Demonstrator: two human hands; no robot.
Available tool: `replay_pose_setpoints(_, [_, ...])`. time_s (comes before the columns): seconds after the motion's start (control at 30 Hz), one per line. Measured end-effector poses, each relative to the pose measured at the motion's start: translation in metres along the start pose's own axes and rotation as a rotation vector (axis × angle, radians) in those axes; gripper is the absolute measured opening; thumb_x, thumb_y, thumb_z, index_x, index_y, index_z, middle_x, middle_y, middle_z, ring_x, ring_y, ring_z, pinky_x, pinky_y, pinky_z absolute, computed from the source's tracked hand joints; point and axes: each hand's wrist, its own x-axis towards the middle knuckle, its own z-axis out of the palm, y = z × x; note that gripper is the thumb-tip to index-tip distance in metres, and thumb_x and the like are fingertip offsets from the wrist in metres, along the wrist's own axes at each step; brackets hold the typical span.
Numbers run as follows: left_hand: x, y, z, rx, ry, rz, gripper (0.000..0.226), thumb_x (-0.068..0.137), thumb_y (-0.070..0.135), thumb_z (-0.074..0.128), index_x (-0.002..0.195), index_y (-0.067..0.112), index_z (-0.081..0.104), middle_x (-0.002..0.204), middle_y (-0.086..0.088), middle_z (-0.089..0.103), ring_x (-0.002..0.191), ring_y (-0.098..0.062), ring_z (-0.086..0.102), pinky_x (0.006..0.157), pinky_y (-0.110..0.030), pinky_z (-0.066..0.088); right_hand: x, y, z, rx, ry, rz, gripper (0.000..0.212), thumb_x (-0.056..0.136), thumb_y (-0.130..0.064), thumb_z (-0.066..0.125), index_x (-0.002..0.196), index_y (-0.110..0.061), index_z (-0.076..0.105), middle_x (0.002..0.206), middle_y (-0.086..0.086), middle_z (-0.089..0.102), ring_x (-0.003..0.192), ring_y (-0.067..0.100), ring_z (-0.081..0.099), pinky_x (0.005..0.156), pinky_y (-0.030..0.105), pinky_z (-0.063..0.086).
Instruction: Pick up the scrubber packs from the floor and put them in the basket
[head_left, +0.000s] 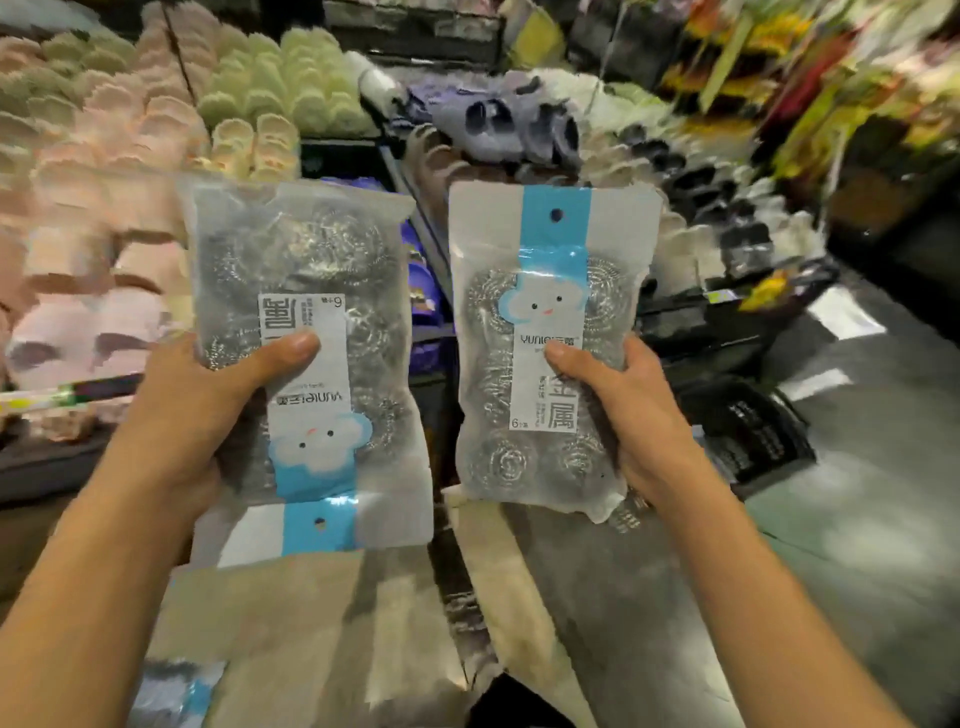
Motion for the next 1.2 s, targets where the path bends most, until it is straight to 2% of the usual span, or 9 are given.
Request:
replay_pose_setpoints(0.1, [0.006, -0.013, 0.077, 0.007, -0.168, -0.033, 0.024, 0.072, 0.018, 0.08, 0.095, 0.019, 0.073, 0.075, 0.005, 0.079, 0.062, -0.012, 0.075, 0.049, -0.035, 0.061, -0.016, 0.0, -0.072, 0.006, 0.187, -0.017, 0.032, 0.09, -0.01, 0.075, 0.121, -0.014, 0.067, 0.106, 0.003, 0.081, 0.096, 0.021, 0.078, 0.078, 0.032, 0.063])
replay_pose_setpoints(0.23, [0.001, -0.037, 0.196, 0.047, -0.39, -0.059, 0.039, 0.053, 0.029, 0.084, 0.089, 0.019, 0.077, 0.079, 0.002, 0.08, 0.064, -0.013, 0.076, 0.05, -0.03, 0.06, -0.039, -0.002, -0.177, 0.017, 0.429, -0.004, 0.024, 0.088, -0.015, 0.078, 0.107, -0.023, 0.068, 0.097, 0.0, 0.082, 0.085, 0.017, 0.079, 0.07, 0.028, 0.064])
replay_pose_setpoints(0.3, [-0.01, -0.051, 0.256, 0.061, -0.498, -0.062, 0.037, 0.058, 0.026, 0.083, 0.093, 0.019, 0.077, 0.083, 0.001, 0.081, 0.068, -0.013, 0.077, 0.053, -0.028, 0.06, -0.051, -0.001, -0.231, 0.046, 0.544, -0.005, 0.021, 0.087, -0.014, 0.078, 0.103, -0.024, 0.067, 0.091, -0.001, 0.082, 0.081, 0.016, 0.079, 0.069, 0.03, 0.065])
replay_pose_setpoints(0.5, [-0.063, -0.097, 0.43, 0.154, -0.753, -0.1, 0.036, 0.067, 0.024, 0.081, 0.102, 0.017, 0.076, 0.093, -0.003, 0.081, 0.081, -0.019, 0.079, 0.063, -0.031, 0.062, -0.098, 0.002, -0.376, 0.122, 0.794, -0.006, 0.032, 0.089, -0.017, 0.076, 0.12, -0.013, 0.069, 0.106, 0.009, 0.08, 0.097, 0.031, 0.078, 0.086, 0.048, 0.062])
replay_pose_setpoints(0.63, [-0.1, -0.124, 0.528, 0.201, -0.88, -0.122, 0.043, 0.065, 0.026, 0.082, 0.107, 0.017, 0.076, 0.097, -0.003, 0.081, 0.084, -0.019, 0.079, 0.066, -0.03, 0.063, -0.121, 0.002, -0.461, 0.154, 0.899, -0.032, 0.029, 0.089, -0.012, 0.074, 0.118, -0.012, 0.069, 0.102, 0.007, 0.081, 0.092, 0.027, 0.079, 0.074, 0.036, 0.064])
replay_pose_setpoints(0.77, [-0.125, -0.147, 0.615, 0.25, -0.975, -0.14, 0.036, 0.068, 0.024, 0.082, 0.103, 0.018, 0.077, 0.096, -0.002, 0.081, 0.083, -0.018, 0.079, 0.065, -0.03, 0.063, -0.131, 0.005, -0.53, 0.178, 0.996, -0.045, 0.03, 0.09, -0.008, 0.073, 0.119, -0.01, 0.067, 0.1, 0.004, 0.081, 0.088, 0.021, 0.079, 0.067, 0.028, 0.062])
replay_pose_setpoints(0.93, [-0.137, -0.176, 0.721, 0.283, -1.055, -0.132, 0.019, 0.079, 0.017, 0.08, 0.097, 0.02, 0.076, 0.084, 0.002, 0.081, 0.07, -0.013, 0.077, 0.054, -0.026, 0.059, -0.12, 0.009, -0.608, 0.184, 1.086, -0.047, 0.032, 0.091, -0.008, 0.072, 0.123, -0.012, 0.066, 0.104, 0.004, 0.081, 0.092, 0.021, 0.079, 0.07, 0.028, 0.062])
replay_pose_setpoints(1.07, [-0.137, -0.198, 0.809, 0.284, -1.105, -0.176, 0.034, 0.066, 0.025, 0.083, 0.099, 0.022, 0.075, 0.086, 0.002, 0.081, 0.07, -0.015, 0.078, 0.053, -0.028, 0.059, -0.092, 0.003, -0.676, 0.171, 1.127, -0.01, 0.032, 0.092, -0.013, 0.071, 0.123, -0.016, 0.066, 0.108, 0.004, 0.08, 0.097, 0.022, 0.078, 0.079, 0.035, 0.065])
replay_pose_setpoints(1.2, [-0.124, -0.209, 0.893, 0.273, -1.102, -0.196, 0.037, 0.065, 0.025, 0.083, 0.102, 0.021, 0.075, 0.088, 0.001, 0.081, 0.073, -0.017, 0.079, 0.053, -0.03, 0.06, -0.057, -0.016, -0.747, 0.145, 1.116, 0.025, 0.035, 0.09, -0.016, 0.071, 0.125, -0.017, 0.066, 0.111, 0.004, 0.08, 0.1, 0.023, 0.078, 0.083, 0.039, 0.064])
